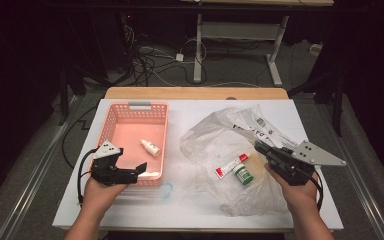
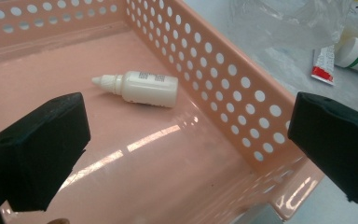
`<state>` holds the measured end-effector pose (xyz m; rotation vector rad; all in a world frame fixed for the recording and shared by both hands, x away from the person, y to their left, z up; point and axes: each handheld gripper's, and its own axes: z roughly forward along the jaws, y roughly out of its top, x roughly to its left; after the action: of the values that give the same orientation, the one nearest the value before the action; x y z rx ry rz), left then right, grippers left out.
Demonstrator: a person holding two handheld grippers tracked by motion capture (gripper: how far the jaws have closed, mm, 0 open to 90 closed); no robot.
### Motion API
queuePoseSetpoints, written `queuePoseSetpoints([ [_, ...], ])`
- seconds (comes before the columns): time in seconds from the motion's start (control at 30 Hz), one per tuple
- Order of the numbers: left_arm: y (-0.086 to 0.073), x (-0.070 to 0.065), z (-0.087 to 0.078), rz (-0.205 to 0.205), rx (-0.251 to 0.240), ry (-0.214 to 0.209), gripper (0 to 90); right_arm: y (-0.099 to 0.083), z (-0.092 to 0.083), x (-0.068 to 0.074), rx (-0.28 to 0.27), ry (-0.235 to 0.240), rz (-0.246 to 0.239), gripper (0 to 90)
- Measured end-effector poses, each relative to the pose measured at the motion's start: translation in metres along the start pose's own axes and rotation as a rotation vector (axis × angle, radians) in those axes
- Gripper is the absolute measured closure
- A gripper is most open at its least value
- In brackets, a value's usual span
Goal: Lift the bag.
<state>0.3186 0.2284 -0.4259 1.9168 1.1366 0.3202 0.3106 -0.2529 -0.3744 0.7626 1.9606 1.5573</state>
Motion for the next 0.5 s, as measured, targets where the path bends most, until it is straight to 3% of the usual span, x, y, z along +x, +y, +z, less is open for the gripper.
queuePoseSetpoints([
  [0.13, 0.009, -0.003, -0.001, 0.021, 0.001, 0.008, 0.0, -0.001, -0.001, -0.001, 0.001, -0.005, 0.012, 89.6],
  [0.27, 0.021, -0.001, -0.003, 0.003, -0.018, -0.002, 0.0, 0.001, -0.003, -0.002, -0.003, -0.012, 0.009, 89.6],
  [0.33, 0.030, -0.001, -0.004, 0.017, -0.028, 0.007, 0.0, 0.002, -0.003, -0.002, -0.009, -0.013, 0.012, 89.6],
  [0.5, 0.046, 0.006, 0.006, 0.017, -0.020, 0.011, 0.0, 0.005, 0.000, -0.001, -0.012, -0.010, 0.001, 89.6],
])
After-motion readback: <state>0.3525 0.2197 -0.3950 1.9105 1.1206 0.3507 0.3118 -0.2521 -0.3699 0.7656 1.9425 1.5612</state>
